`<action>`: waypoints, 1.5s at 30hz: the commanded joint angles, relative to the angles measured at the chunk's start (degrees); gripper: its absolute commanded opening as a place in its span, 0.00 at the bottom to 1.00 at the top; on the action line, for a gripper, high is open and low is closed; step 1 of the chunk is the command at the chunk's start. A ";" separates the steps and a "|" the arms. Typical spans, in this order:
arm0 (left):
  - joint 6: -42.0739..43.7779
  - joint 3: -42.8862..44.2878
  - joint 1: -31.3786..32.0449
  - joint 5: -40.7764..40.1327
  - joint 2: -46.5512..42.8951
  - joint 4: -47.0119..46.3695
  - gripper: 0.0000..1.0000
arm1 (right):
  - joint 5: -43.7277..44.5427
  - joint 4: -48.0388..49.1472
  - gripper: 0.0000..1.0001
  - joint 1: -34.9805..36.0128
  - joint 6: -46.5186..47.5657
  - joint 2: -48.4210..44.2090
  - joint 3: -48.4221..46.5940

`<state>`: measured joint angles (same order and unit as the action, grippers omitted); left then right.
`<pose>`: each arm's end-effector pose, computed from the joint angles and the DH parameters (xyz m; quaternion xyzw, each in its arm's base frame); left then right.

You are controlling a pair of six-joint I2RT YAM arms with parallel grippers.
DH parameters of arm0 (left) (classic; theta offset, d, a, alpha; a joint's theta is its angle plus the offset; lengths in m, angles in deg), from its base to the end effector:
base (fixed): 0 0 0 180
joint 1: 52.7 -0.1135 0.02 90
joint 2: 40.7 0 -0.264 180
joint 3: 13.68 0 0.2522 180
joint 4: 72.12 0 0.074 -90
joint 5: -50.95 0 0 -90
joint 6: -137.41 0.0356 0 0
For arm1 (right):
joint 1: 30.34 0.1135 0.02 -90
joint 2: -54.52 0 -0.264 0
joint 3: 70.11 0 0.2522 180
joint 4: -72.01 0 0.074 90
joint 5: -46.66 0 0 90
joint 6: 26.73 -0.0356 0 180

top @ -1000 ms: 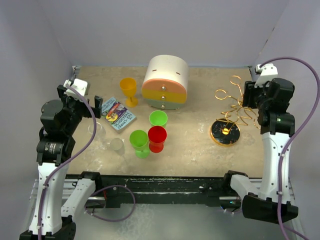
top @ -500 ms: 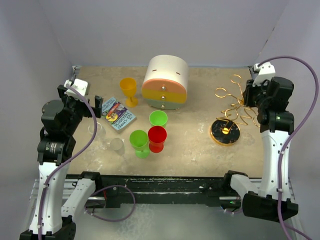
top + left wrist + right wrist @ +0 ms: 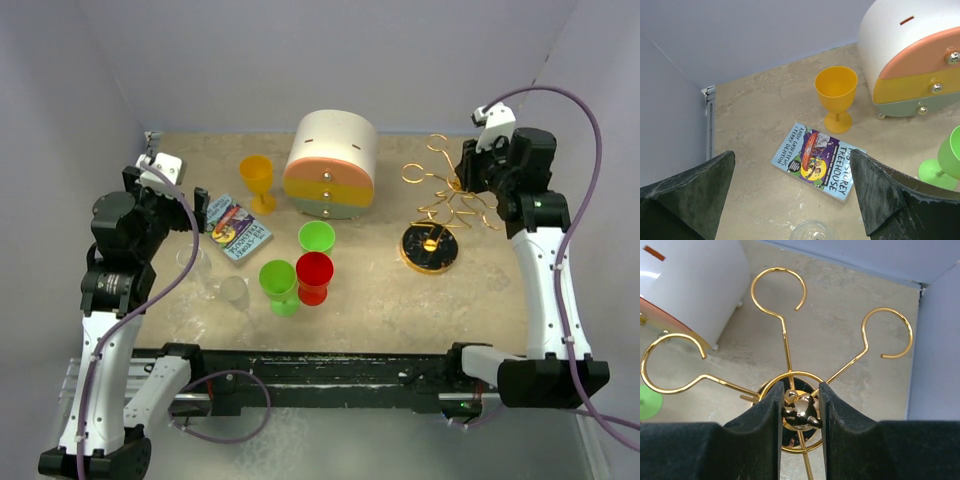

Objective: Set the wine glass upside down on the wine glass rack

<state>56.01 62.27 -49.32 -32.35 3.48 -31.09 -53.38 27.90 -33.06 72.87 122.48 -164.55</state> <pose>0.1525 -0.0132 0.4127 0.1170 0.7525 -0.0150 0.6480 0.2506 -0.0057 0.4376 -0.0998 0.7995 0.0071 0.5923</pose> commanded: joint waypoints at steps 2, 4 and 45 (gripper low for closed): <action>0.55 -0.38 -0.48 0.92 1.06 -3.44 0.99 | -4.36 8.20 0.00 2.29 -1.92 0.79 -3.68; 0.57 -0.32 -0.48 1.10 1.32 -3.40 0.99 | -4.48 8.22 0.00 2.90 -1.50 1.59 -3.72; 6.43 0.21 -0.40 9.53 3.40 1.76 0.99 | -4.86 0.14 0.97 5.43 6.72 -1.22 -8.40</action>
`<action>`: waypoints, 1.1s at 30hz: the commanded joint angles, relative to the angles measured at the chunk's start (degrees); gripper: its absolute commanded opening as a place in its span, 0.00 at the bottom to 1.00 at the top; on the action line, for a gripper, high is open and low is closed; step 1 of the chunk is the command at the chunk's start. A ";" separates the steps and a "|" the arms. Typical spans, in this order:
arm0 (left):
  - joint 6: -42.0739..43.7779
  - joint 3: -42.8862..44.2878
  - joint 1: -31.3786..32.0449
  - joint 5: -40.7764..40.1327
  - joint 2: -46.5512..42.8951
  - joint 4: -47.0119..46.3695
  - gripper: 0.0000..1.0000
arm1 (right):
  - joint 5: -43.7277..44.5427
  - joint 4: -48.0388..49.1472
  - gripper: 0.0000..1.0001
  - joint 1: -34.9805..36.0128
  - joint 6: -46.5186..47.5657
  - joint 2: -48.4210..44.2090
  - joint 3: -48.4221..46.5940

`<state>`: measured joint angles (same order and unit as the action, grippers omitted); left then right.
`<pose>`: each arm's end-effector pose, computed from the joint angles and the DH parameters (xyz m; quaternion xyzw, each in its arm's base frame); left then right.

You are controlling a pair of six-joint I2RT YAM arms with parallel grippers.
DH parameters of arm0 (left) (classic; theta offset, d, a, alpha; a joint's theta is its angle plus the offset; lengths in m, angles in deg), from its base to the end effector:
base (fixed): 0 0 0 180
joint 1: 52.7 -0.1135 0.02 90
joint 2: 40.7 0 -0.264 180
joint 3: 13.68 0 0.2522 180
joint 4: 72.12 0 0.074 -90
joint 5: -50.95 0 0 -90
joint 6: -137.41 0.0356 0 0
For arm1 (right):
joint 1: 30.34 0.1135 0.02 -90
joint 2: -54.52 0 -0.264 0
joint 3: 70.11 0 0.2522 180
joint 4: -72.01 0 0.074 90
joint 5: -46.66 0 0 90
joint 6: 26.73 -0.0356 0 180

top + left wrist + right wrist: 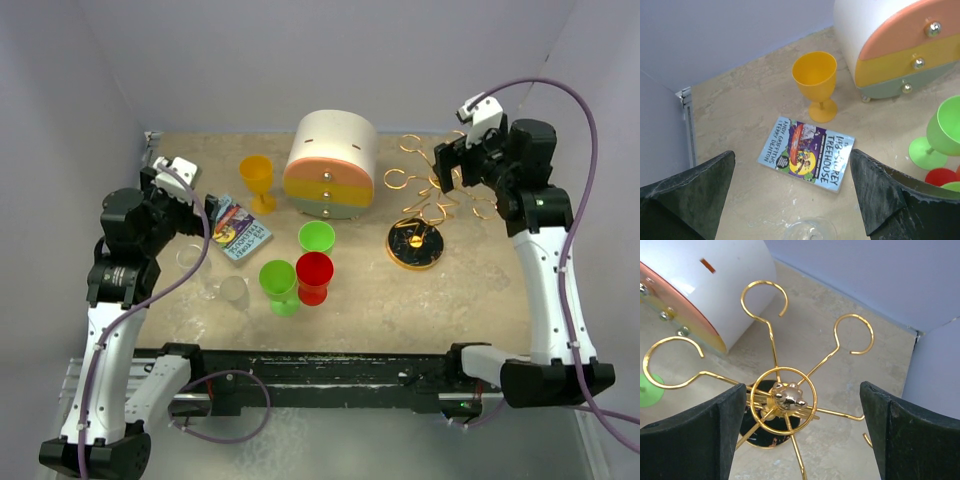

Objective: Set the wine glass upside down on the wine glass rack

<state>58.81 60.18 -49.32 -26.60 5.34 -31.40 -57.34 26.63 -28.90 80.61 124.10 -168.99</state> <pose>0.1651 -0.0174 0.3970 0.1670 0.7623 -0.0413 0.6239 0.2518 0.0149 0.4543 -0.2017 0.7705 0.0139 0.6045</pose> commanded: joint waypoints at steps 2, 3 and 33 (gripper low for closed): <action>5.16 4.39 -0.39 5.48 3.06 5.54 0.99 | -2.97 1.39 0.96 2.13 -1.47 -2.77 -5.14; 6.51 5.60 -0.39 7.09 4.01 8.01 0.99 | -4.17 0.89 0.96 2.62 -1.24 -2.28 -6.12; 44.63 15.98 1.72 27.55 12.90 55.72 0.74 | -9.38 -1.26 0.96 13.93 8.07 -4.32 -3.71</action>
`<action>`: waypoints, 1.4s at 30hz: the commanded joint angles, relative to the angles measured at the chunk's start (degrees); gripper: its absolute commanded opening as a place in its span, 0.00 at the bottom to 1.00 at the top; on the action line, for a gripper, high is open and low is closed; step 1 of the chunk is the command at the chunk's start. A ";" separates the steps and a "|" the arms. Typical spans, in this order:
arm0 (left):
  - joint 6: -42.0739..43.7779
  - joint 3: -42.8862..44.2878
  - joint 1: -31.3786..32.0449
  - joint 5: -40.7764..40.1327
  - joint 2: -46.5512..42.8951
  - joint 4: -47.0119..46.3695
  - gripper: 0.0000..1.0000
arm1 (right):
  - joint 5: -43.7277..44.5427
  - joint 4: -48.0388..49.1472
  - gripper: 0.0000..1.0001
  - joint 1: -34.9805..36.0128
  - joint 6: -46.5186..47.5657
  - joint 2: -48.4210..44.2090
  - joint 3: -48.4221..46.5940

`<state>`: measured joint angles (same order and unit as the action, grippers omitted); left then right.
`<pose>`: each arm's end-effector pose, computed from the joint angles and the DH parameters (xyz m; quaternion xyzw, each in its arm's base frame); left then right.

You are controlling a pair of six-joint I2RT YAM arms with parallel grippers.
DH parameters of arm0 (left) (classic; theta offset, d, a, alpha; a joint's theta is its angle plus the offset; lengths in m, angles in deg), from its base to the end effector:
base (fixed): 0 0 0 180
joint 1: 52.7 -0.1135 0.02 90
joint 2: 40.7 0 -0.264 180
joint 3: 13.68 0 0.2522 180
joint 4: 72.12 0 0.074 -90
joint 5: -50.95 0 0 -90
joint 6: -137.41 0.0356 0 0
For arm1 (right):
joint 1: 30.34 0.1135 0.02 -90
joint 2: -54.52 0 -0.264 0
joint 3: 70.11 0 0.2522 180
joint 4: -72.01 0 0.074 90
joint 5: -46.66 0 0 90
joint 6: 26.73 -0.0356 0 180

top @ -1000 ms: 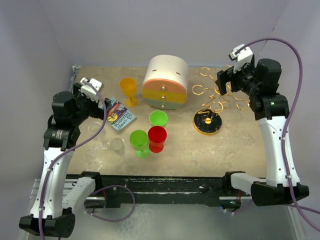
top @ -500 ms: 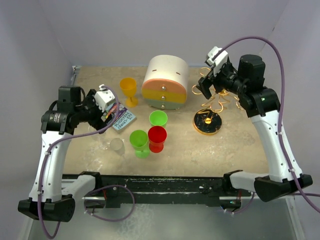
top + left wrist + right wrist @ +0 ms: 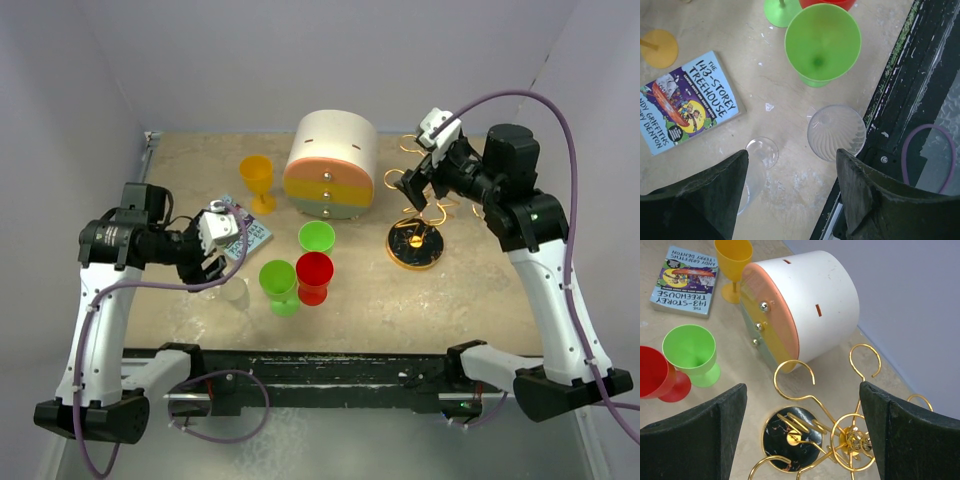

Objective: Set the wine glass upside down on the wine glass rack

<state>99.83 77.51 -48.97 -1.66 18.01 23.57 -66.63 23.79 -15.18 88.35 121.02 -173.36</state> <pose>0.1400 -0.0308 0.3832 0.4992 0.7781 -0.1936 0.3285 0.2100 0.0715 0.4853 -0.3808 0.6681 0.1021 0.6311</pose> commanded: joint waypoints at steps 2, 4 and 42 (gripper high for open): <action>2.74 -2.64 2.77 1.20 -0.01 -0.80 0.71 | 0.14 1.74 0.96 0.22 0.26 -1.74 1.01; 1.08 -3.84 5.01 -0.60 0.09 -2.72 0.69 | 0.16 1.76 0.96 0.22 0.09 -1.87 1.28; -1.89 -5.77 14.22 -13.19 6.54 -5.89 0.14 | 2.26 2.78 0.97 0.22 -0.11 -2.34 5.31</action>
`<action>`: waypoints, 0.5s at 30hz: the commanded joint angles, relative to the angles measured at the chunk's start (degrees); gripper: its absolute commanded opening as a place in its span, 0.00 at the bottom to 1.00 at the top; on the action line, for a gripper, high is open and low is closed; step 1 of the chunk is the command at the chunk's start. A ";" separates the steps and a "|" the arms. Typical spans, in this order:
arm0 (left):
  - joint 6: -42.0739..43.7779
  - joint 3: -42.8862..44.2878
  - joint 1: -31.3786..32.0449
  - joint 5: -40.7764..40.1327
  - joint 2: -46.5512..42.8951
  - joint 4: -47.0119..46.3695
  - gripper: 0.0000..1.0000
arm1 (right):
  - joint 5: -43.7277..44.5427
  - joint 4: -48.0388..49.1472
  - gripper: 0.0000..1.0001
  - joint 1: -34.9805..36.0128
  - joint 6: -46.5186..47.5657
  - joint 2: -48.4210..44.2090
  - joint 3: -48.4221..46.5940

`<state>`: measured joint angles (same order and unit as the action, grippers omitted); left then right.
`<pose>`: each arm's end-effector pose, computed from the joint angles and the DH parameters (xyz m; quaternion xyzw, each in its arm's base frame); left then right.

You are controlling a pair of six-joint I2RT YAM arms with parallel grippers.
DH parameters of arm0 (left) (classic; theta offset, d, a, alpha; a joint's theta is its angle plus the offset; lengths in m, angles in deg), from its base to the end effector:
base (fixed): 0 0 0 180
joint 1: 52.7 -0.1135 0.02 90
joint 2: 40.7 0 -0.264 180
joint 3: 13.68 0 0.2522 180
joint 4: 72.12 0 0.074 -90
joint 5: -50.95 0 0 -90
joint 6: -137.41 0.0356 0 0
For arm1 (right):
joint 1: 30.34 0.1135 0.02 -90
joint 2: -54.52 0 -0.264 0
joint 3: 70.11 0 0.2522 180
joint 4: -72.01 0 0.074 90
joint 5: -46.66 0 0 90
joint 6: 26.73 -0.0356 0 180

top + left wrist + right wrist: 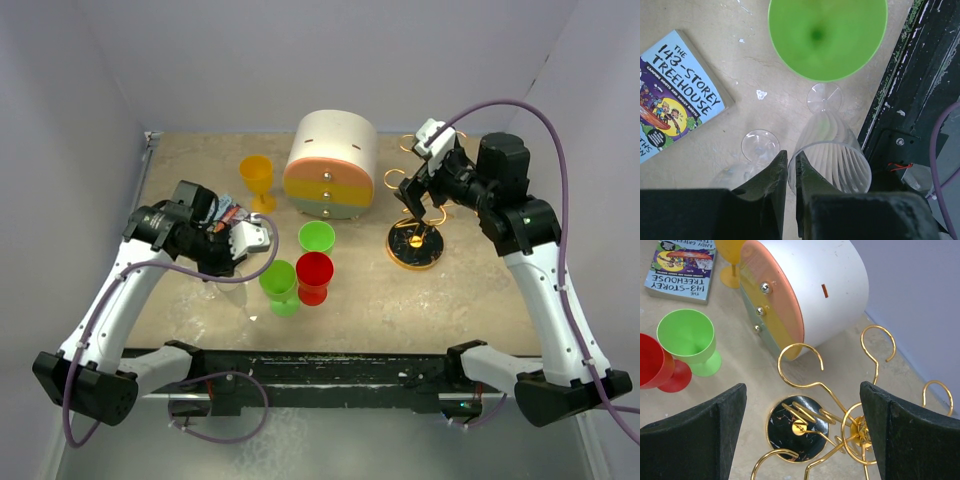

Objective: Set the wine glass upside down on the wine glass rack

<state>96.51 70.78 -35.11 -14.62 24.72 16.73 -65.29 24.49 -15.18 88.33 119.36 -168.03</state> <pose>0.1722 -0.0700 0.3360 0.5599 0.7834 -0.1540 0.2214 0.2115 0.0711 0.4634 -0.3763 0.6885 0.0980 0.6122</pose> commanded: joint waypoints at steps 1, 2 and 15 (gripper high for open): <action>1.56 1.21 0.41 -0.25 -0.18 1.24 0.11 | 0.95 2.11 0.97 0.22 -0.10 -0.60 0.01; 1.65 1.40 0.49 -0.32 -0.32 1.52 0.08 | 0.99 2.16 0.97 0.22 -0.02 -0.59 0.04; 3.22 8.04 0.47 -5.12 -3.25 2.59 0.00 | -0.08 1.78 0.97 0.22 -0.53 -0.59 -0.56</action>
<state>98.67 73.68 -34.92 -18.62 23.76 20.75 -65.31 24.55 -15.18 88.28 119.36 -167.85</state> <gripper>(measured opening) 0.011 0.973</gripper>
